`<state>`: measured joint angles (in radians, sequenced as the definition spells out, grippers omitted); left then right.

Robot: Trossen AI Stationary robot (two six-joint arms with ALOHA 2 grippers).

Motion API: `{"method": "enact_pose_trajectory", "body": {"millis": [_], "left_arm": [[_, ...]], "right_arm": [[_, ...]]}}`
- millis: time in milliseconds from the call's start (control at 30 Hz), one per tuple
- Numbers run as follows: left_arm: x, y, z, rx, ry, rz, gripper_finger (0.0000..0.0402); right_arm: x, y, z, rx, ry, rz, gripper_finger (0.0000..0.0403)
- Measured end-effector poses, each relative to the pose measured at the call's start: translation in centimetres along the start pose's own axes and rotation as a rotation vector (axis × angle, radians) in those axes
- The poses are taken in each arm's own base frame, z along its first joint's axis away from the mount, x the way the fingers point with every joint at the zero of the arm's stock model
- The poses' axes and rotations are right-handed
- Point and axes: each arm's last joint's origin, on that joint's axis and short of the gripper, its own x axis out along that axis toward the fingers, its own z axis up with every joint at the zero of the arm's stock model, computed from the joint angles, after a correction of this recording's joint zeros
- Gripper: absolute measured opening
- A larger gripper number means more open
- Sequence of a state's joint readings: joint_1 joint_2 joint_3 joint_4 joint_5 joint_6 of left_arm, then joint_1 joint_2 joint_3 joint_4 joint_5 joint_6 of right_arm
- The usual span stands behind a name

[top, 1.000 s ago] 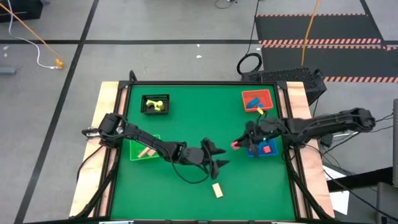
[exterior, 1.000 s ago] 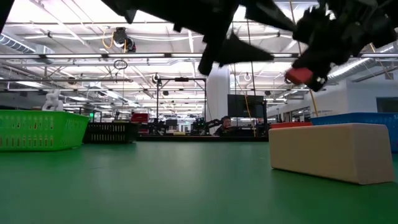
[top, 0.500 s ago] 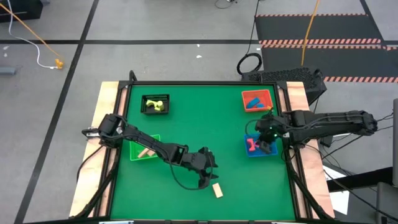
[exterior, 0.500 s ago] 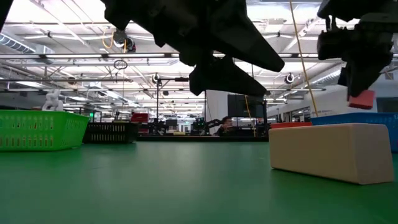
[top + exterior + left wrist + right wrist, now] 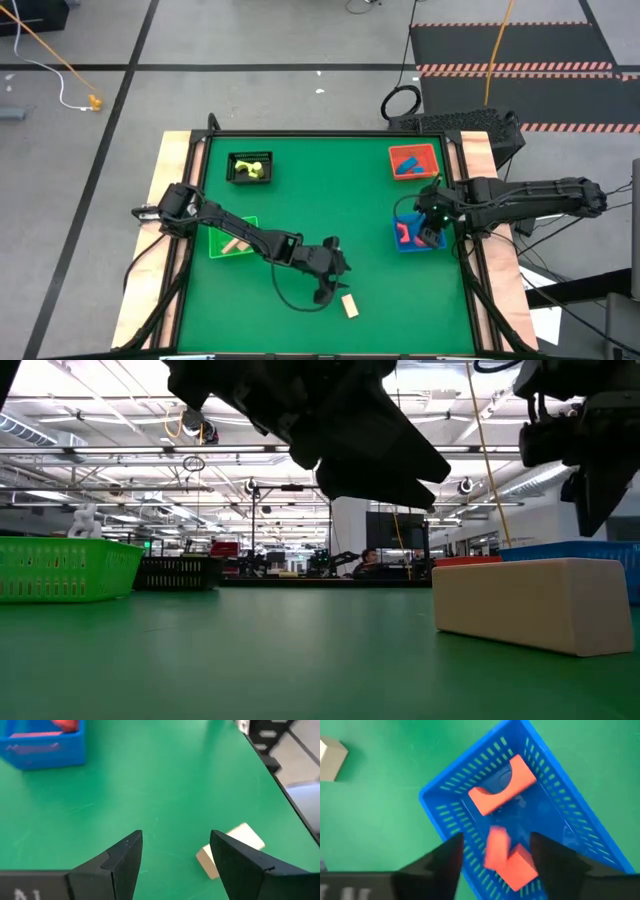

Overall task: Sort & place blocks by color
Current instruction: Put the light brown block into the green bin

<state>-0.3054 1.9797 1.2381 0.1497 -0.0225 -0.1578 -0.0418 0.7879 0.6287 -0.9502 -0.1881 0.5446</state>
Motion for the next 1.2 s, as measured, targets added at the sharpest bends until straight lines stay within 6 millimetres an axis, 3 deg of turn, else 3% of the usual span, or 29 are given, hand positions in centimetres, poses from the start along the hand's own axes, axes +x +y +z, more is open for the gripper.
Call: {"method": "enact_pose_trajectory", "body": {"millis": [167, 333, 733, 1200], "left_arm": [[0.0, -0.2, -0.1, 0.190, 0.012, -0.084, 0.0229], [0.0, -0.4, -0.1, 0.362, 0.002, -0.138, 0.0227], [1.9, -0.6, -1.3, 0.468, -0.049, -0.196, 0.0227], [5.1, -0.6, -4.6, 0.462, -0.035, -0.243, 0.0227]], "right_arm": [[0.0, 0.3, 0.4, 0.009, -0.028, 0.052, 0.0282], [-0.1, 1.0, 1.4, -0.016, -0.135, 0.114, 0.0316], [-0.9, 2.4, 3.4, -0.071, -0.363, 0.252, 0.0324], [-1.7, 3.2, 4.5, -0.103, -0.495, 0.332, 0.0325]]}}
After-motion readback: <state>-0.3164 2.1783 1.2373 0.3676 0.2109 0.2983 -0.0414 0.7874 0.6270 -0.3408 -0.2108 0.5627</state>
